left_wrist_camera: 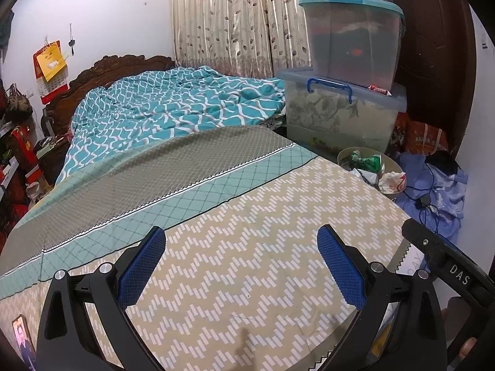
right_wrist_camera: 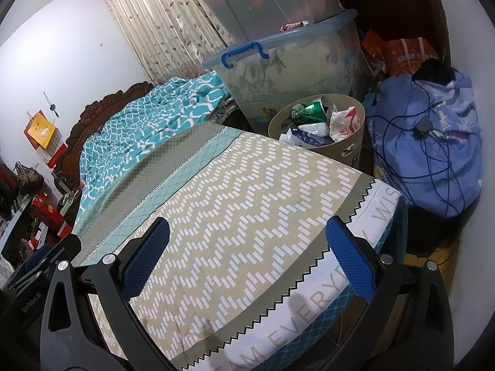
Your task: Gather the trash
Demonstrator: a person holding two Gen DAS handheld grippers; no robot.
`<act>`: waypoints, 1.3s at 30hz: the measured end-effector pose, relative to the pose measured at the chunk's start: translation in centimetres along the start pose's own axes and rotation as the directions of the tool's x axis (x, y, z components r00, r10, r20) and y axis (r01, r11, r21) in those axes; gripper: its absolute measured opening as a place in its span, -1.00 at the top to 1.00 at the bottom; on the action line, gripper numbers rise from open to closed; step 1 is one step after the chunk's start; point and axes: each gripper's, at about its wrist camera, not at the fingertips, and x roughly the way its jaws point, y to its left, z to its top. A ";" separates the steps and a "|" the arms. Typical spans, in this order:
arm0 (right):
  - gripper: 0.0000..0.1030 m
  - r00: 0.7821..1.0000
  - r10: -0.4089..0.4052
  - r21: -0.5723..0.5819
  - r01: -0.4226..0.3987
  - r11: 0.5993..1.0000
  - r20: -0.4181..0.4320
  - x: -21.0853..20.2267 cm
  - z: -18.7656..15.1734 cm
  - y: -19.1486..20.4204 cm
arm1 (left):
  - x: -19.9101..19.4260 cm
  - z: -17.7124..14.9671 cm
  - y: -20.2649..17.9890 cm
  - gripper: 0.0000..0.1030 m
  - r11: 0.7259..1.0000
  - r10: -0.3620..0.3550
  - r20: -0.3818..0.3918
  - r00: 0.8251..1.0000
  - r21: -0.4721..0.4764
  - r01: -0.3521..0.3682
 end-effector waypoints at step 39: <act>-0.94 1.000 -0.006 0.007 0.006 1.000 0.000 0.2 -0.3 -0.2 | -0.6 -0.1 -0.6 -0.84 0.999 0.030 0.005 1.000 0.035 -0.030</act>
